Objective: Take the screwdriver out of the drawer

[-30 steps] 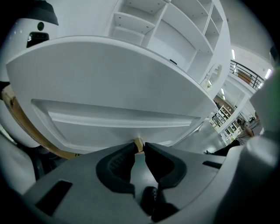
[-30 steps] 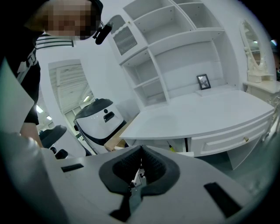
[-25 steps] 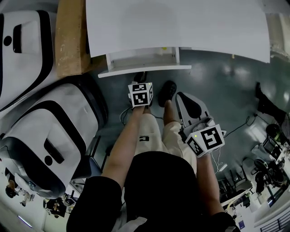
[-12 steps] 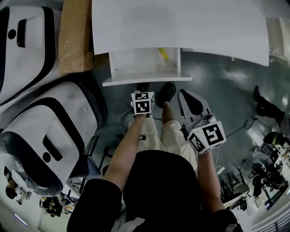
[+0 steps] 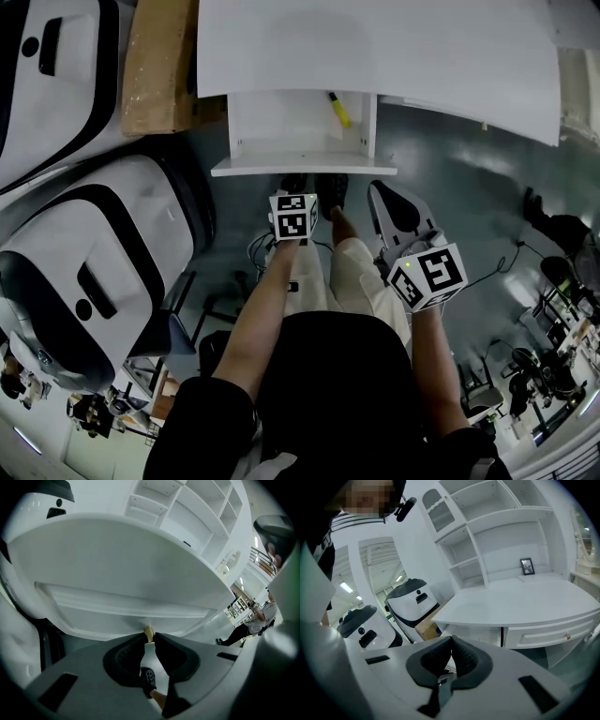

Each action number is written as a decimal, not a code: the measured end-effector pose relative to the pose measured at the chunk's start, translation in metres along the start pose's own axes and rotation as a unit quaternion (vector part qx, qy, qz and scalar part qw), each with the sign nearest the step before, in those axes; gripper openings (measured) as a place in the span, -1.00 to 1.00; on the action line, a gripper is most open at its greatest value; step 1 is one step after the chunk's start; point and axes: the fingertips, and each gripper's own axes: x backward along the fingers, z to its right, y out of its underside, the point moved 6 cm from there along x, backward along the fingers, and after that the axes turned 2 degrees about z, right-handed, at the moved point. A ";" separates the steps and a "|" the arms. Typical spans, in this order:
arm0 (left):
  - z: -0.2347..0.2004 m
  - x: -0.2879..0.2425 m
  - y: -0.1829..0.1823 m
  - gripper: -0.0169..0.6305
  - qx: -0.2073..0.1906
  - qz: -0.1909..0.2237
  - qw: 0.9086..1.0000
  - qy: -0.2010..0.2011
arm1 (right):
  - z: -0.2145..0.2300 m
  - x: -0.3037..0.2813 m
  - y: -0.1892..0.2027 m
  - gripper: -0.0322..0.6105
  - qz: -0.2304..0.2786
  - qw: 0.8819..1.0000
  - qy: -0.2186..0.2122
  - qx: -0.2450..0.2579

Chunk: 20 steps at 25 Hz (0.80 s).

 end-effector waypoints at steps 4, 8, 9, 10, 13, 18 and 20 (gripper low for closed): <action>0.002 0.006 0.009 -0.69 0.001 -0.004 1.000 -0.001 | 0.005 0.002 0.001 -0.85 -0.013 1.000 -0.011 0.007; 0.004 0.010 0.016 -0.69 0.004 -0.007 1.000 -0.003 | 0.014 0.002 -0.002 -0.85 -0.024 0.999 -0.023 0.018; 0.005 0.012 0.019 -0.69 0.008 -0.006 1.000 -0.005 | 0.017 0.002 -0.003 -0.85 -0.026 0.999 -0.027 0.022; 0.006 0.013 0.021 -0.69 0.011 -0.005 1.000 -0.007 | 0.020 0.002 -0.004 -0.85 -0.029 0.999 -0.031 0.026; 0.009 0.018 0.027 -0.69 0.017 -0.004 1.000 -0.010 | 0.026 0.003 -0.008 -0.85 -0.037 0.998 -0.037 0.037; 0.015 0.024 0.037 -0.69 0.031 -0.003 0.999 -0.024 | 0.037 0.001 -0.010 -0.85 -0.053 0.995 -0.056 0.055; 0.016 0.028 0.042 -0.69 0.036 -0.001 0.999 -0.031 | 0.041 -0.001 -0.010 -0.85 -0.060 0.994 -0.064 0.063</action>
